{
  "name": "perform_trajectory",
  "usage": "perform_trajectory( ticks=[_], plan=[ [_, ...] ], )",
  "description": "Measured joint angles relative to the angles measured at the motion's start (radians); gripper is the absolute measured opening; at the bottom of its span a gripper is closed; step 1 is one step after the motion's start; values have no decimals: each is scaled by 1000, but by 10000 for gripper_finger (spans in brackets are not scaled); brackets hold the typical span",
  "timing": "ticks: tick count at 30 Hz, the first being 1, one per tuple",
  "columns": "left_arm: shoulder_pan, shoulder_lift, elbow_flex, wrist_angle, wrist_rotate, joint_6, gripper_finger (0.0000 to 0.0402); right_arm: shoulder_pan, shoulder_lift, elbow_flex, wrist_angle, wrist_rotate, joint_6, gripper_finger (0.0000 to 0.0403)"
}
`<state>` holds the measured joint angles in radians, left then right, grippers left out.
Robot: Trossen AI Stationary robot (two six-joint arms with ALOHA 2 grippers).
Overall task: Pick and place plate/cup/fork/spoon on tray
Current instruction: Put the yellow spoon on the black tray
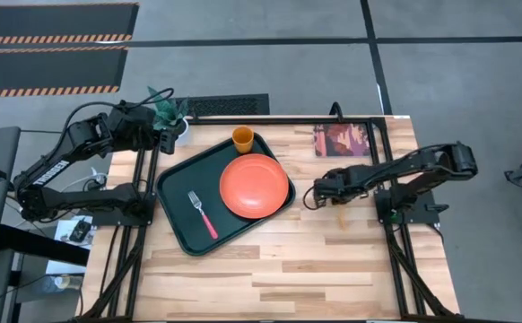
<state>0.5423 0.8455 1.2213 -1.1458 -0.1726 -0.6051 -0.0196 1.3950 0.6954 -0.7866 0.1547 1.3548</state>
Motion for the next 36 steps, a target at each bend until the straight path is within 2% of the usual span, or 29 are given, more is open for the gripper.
perform_trajectory(
  ticks=[7,12,16,20,23,27,32,36],
  plan=[
    [0,0,0,0,0,10,206,0,-157,1,143,5,-3,1],
    [0,0,0,0,0,19,206,0,-240,-2,293,0,-73,1],
    [0,0,0,1,1,22,206,28,-266,-88,507,-55,-64,1],
    [0,0,0,1,1,22,206,106,-269,-228,720,-41,63,1],
    [0,0,0,1,0,22,206,173,-268,-289,731,4,155,0],
    [0,0,0,11,1,21,206,234,-263,-315,680,8,209,0],
    [0,0,0,18,1,16,206,262,-210,-314,586,-19,253,5],
    [0,0,0,17,1,9,206,263,-164,-311,575,-47,252,31]
  ],
)
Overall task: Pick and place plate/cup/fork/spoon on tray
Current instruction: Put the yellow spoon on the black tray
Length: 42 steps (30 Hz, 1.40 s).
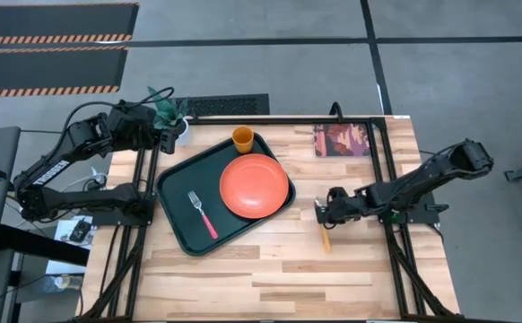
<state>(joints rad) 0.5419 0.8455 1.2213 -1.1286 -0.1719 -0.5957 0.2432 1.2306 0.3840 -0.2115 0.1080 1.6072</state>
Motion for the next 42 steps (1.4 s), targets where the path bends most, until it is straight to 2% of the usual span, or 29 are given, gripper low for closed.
perform_trajectory(
  ticks=[6,11,17,20,26,29,32,35,42],
  plan=[
    [0,0,0,-2,0,-1,206,0,16,0,-9,-1,-68,89],
    [0,0,0,-2,0,1,206,-12,-21,6,-58,-10,-117,151],
    [0,0,0,-3,0,14,206,-58,-93,78,-365,-7,-230,207],
    [0,0,0,-3,0,22,206,-103,-128,124,-412,2,-411,215],
    [0,1,0,-3,0,24,206,-235,-145,195,-404,1,-964,214],
    [0,1,0,-3,3,24,206,-325,-126,211,-400,-4,-1166,213],
    [0,1,0,-3,7,19,206,-418,-96,211,-386,-59,-1327,217],
    [0,1,0,-3,8,15,206,-499,-46,211,-354,-158,-1466,224],
    [0,1,0,-3,7,13,206,-584,93,211,-248,-331,-1598,227]
  ],
)
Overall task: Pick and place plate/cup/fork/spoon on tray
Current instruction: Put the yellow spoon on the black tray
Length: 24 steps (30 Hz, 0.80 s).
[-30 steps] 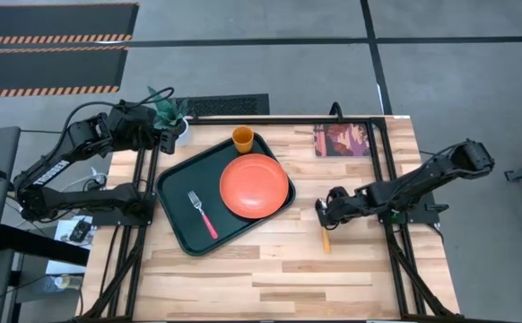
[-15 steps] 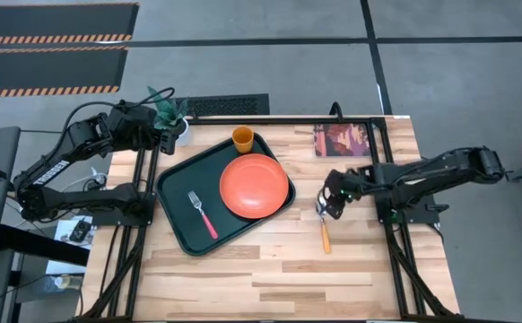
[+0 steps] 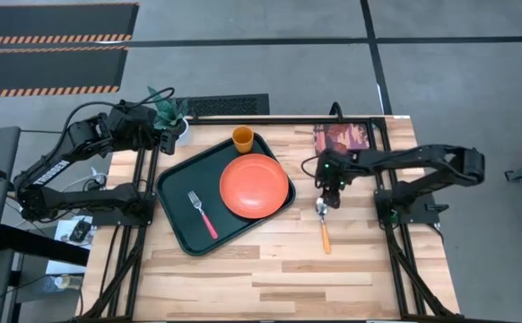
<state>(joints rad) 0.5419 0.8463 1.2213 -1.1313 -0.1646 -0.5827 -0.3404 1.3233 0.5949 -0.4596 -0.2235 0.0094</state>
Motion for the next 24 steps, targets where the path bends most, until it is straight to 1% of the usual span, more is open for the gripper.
perform_trajectory(
  ticks=[4,8,10,11,13,16,17,18,19,24],
  plan=[
    [0,0,0,0,-1,0,206,2,66,0,20,-67,-16,226],
    [0,0,0,0,-3,0,206,16,119,4,44,-71,-22,225],
    [0,0,0,0,-5,-1,206,23,133,5,47,-77,-21,215],
    [0,0,0,0,-5,-3,206,26,135,5,47,-73,-21,204],
    [0,0,0,0,-8,-4,206,29,138,5,46,-65,-21,165],
    [0,0,0,0,-25,-5,206,28,124,3,44,-71,-21,78],
    [0,0,0,0,-27,-5,206,28,118,2,40,-94,-19,48],
    [0,0,0,0,-27,-5,206,30,111,0,39,-115,-18,26],
    [0,0,0,0,-27,-5,206,32,102,0,39,-123,-15,17],
    [0,0,0,0,-31,-5,206,22,50,0,37,-105,32,5]
  ],
)
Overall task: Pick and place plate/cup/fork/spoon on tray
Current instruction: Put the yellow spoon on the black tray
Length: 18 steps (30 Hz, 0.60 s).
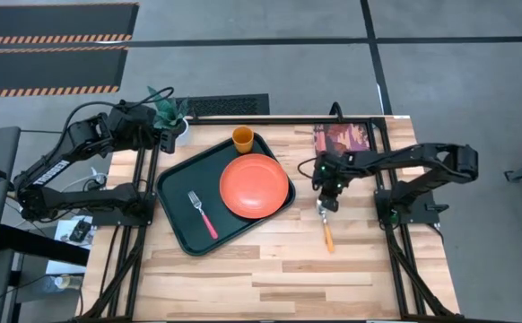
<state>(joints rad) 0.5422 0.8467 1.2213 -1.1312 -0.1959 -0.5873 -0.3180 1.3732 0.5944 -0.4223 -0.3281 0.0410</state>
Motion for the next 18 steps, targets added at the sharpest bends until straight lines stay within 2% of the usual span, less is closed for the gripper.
perform_trajectory(
  ticks=[10,18],
  plan=[
    [0,0,0,0,-3,12,206,-39,-185,6,-32,-19,128,1],
    [0,0,0,0,-3,15,206,-59,-239,155,-64,-10,143,1]
  ],
)
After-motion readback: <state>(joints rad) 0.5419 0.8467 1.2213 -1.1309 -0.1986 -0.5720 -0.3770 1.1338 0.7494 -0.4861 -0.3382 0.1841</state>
